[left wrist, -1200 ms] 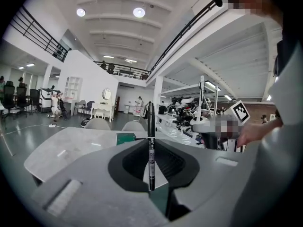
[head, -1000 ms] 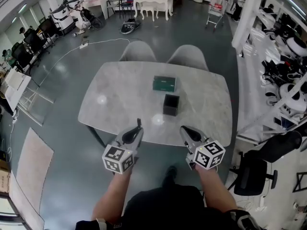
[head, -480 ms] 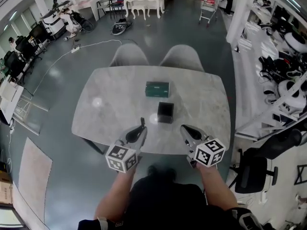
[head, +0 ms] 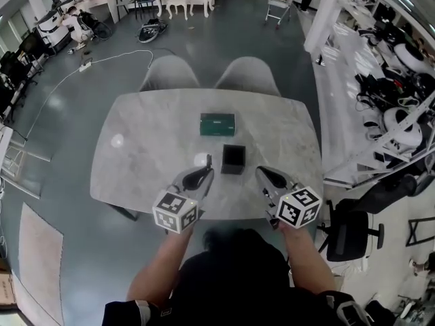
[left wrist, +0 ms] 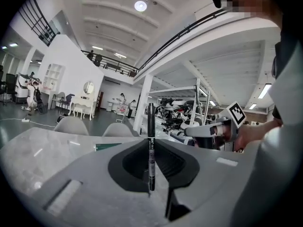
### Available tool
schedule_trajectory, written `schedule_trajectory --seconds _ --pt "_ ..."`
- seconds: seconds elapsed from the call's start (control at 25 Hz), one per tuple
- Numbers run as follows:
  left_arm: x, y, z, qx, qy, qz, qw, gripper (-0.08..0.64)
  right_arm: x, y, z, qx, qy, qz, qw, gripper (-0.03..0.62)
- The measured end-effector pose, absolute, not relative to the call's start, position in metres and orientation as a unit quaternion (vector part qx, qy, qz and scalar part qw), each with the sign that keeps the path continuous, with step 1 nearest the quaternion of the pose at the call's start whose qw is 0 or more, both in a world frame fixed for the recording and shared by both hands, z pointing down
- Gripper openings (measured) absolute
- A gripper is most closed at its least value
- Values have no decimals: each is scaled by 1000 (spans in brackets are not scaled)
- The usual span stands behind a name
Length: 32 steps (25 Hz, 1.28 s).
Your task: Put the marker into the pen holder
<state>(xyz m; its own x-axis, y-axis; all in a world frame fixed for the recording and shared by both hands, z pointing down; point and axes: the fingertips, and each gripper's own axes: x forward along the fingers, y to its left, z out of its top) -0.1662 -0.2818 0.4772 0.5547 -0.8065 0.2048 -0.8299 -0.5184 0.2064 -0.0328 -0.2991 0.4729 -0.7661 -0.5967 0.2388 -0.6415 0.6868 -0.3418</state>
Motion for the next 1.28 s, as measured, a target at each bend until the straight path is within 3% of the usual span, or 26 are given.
schedule_trajectory --seconds 0.8,1.28 --pt "-105 -409 538 883 -440 36 160 43 -8 -362 528 330 -907 254 64 2" --pt "-106 -420 583 879 -444 53 169 43 9 -357 548 333 -899 274 79 3"
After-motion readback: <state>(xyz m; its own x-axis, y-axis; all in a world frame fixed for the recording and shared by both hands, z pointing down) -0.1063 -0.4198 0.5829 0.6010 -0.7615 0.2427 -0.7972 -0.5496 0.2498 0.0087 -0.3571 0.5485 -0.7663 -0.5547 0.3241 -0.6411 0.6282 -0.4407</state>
